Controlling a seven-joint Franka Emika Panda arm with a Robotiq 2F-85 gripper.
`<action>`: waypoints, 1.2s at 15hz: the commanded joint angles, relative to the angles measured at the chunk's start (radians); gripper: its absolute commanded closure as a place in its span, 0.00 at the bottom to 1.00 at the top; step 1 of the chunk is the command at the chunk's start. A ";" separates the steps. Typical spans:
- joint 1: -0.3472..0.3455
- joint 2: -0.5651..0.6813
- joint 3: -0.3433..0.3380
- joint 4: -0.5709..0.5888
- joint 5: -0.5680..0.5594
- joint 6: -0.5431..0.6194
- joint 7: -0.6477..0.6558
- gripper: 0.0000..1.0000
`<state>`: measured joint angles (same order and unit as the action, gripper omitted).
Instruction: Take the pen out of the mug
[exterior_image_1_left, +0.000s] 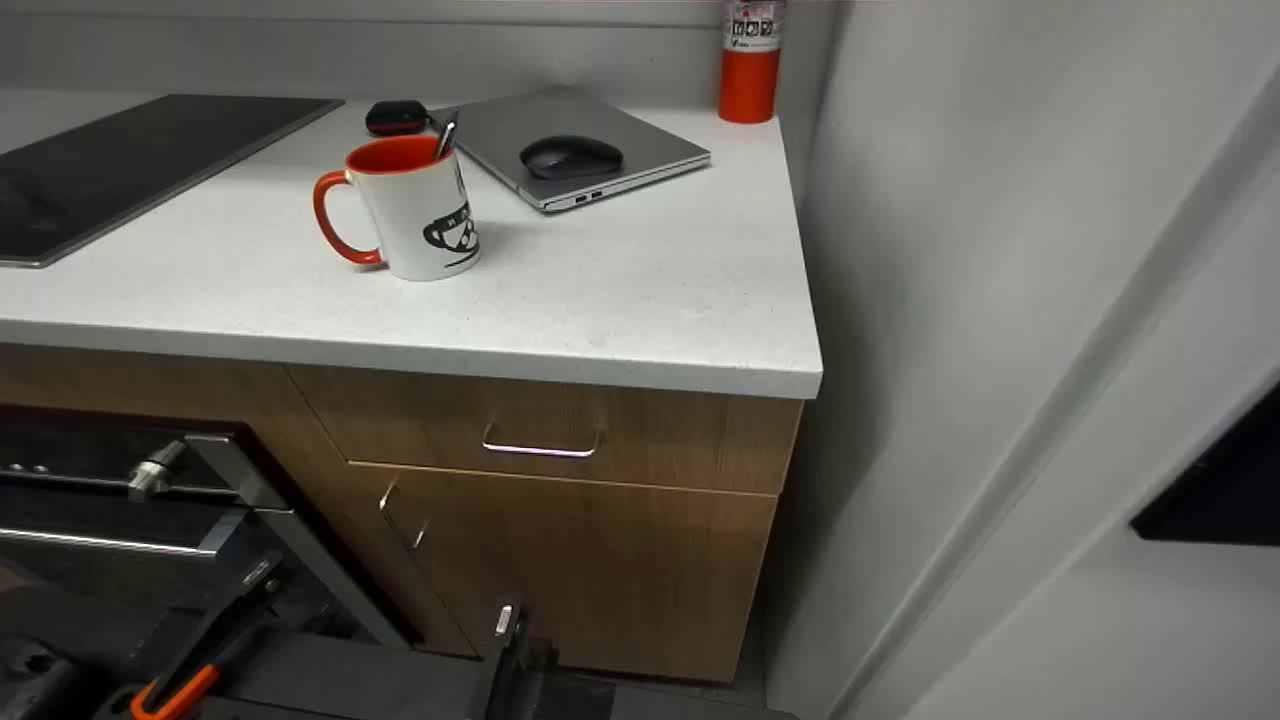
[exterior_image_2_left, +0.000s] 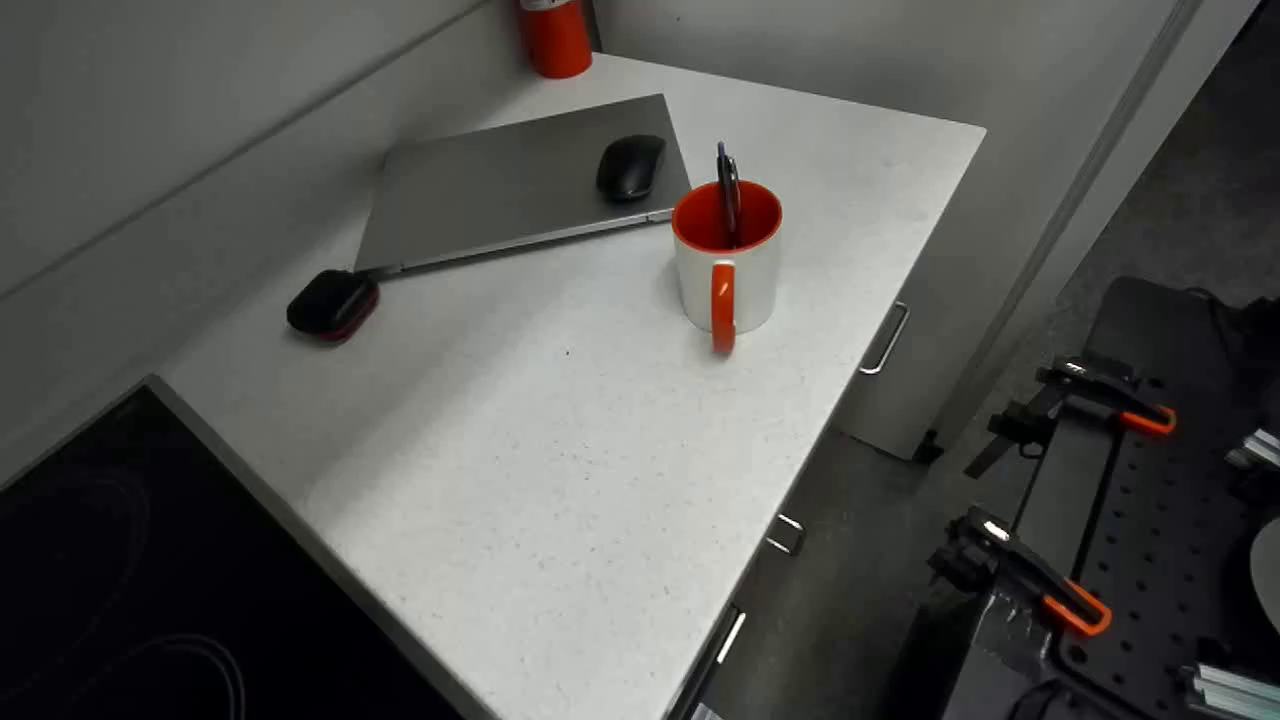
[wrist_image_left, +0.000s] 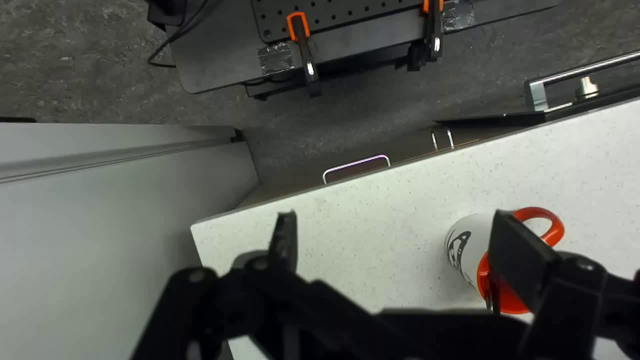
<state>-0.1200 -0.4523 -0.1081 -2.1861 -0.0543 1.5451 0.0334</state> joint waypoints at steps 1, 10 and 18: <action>0.000 0.001 0.000 0.002 0.000 -0.003 -0.001 0.00; 0.049 0.057 -0.009 0.008 0.157 0.072 -0.056 0.00; 0.101 0.161 0.040 0.001 0.264 0.182 -0.097 0.00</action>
<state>-0.0124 -0.2910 -0.0734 -2.1868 0.2086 1.7295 -0.0628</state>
